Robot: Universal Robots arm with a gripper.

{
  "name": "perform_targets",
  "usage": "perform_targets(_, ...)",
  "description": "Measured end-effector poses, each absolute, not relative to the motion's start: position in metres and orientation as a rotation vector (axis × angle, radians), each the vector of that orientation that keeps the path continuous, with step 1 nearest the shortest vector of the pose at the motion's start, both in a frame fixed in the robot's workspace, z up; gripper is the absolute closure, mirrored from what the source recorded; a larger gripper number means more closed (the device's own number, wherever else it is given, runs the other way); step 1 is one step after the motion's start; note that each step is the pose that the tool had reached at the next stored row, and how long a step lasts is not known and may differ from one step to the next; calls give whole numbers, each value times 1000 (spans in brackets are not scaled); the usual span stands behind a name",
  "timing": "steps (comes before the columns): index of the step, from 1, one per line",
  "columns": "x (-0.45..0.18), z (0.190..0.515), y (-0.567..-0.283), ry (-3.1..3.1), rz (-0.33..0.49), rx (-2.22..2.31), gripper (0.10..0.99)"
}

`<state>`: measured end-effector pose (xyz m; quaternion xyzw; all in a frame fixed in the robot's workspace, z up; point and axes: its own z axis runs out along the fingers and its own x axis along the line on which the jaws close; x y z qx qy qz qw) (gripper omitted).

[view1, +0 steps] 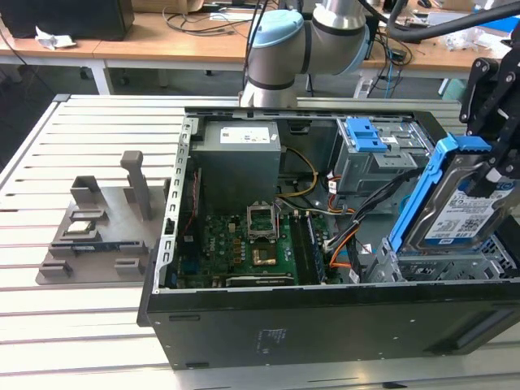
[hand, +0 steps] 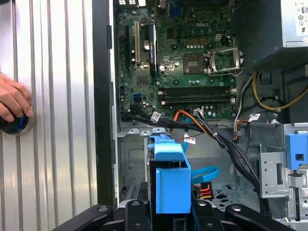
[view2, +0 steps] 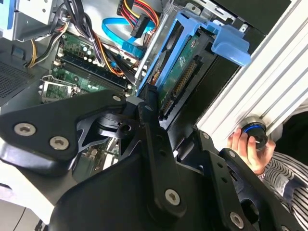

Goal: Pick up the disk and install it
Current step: 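Insert the disk into the insertion slot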

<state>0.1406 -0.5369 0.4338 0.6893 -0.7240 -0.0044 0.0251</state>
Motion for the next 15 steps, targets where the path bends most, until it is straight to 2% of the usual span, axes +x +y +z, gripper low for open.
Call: perform_targets(15, 141, 407, -537, -2239, -15, 2131, 725)
